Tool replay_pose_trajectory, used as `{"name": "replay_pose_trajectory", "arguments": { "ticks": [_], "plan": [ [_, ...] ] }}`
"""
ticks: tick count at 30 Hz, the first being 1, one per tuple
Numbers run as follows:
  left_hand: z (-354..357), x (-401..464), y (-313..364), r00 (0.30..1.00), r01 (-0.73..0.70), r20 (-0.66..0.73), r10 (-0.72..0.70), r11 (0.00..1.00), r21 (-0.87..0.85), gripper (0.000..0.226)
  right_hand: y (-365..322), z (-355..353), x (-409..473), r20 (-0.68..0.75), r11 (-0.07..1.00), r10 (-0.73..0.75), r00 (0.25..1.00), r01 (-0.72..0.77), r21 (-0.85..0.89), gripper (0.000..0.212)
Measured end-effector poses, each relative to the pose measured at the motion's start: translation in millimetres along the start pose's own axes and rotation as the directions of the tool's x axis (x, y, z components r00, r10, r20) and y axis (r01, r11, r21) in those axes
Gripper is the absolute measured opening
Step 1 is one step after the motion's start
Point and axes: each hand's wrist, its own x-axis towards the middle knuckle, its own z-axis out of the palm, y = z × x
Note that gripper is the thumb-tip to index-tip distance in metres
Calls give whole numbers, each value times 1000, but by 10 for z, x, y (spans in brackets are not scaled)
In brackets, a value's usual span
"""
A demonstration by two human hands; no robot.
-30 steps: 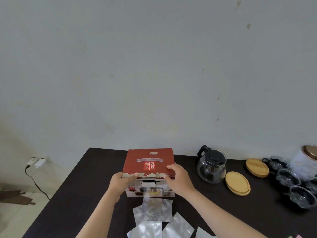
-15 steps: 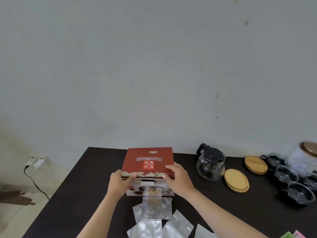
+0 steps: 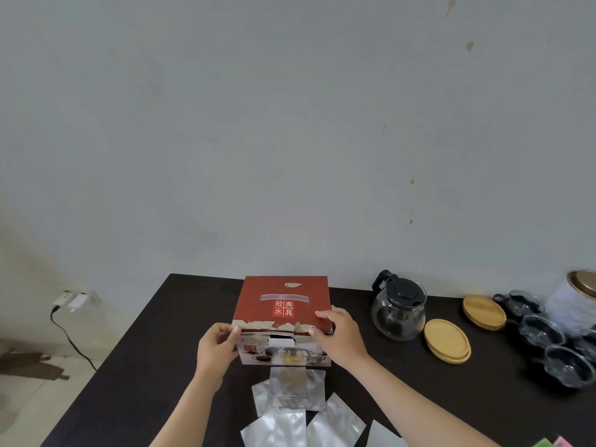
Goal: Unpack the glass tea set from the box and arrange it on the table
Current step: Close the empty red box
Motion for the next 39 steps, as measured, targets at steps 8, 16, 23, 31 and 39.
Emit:
{"name": "replay_pose_trajectory", "arguments": {
  "ticks": [8, 16, 23, 31, 39],
  "plan": [
    [-47, 77, 39, 995, -66, 89, 51, 984, 165, 12, -35, 6, 45, 2, 999, 10, 1000, -10, -35, 42],
    [-45, 100, -36, 996, -85, -11, 90, 968, 235, 18, -26, -17, 48, 5, 998, -8, 1000, 8, -55, 43],
    [216, -82, -111, 985, -147, -63, 162, 970, 196, 54, -14, 24, 11, -17, 1000, -12, 1000, 12, -26, 43],
    [428, -75, -132, 984, -25, -174, 25, 1000, 3, 70, -32, 17, -6, -18, 1000, -11, 1000, 10, -1, 43],
    [537, 4, -83, 955, 101, -263, -139, 983, -154, 61, -37, 27, -10, -24, 1000, -4, 1000, 5, 16, 43]
  ]
}}
